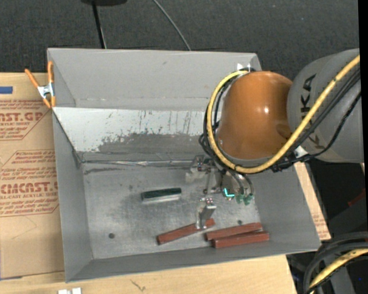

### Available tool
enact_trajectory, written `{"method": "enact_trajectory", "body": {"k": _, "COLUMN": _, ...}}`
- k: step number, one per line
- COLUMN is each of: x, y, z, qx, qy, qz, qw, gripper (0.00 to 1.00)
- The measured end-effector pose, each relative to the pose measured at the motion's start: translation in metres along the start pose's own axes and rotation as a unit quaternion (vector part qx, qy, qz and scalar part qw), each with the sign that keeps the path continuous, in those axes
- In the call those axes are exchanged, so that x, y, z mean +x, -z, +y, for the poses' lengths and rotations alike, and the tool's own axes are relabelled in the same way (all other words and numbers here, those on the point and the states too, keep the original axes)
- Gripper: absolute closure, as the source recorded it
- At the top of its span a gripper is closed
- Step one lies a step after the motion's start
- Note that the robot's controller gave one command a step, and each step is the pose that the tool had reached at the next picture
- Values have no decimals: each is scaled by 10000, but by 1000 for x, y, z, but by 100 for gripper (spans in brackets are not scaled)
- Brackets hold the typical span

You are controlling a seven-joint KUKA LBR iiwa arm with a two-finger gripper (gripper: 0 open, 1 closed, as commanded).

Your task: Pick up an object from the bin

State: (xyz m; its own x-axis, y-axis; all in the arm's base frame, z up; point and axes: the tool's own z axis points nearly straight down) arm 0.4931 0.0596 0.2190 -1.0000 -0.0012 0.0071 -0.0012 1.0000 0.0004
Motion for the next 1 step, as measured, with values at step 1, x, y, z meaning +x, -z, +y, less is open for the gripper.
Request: {"method": "enact_trajectory", "body": {"k": 1, "x": -2, "y": 3, "z": 0, "qx": -2, "qy": -4, "qz": -37, "qw": 10000, "gripper": 0}}
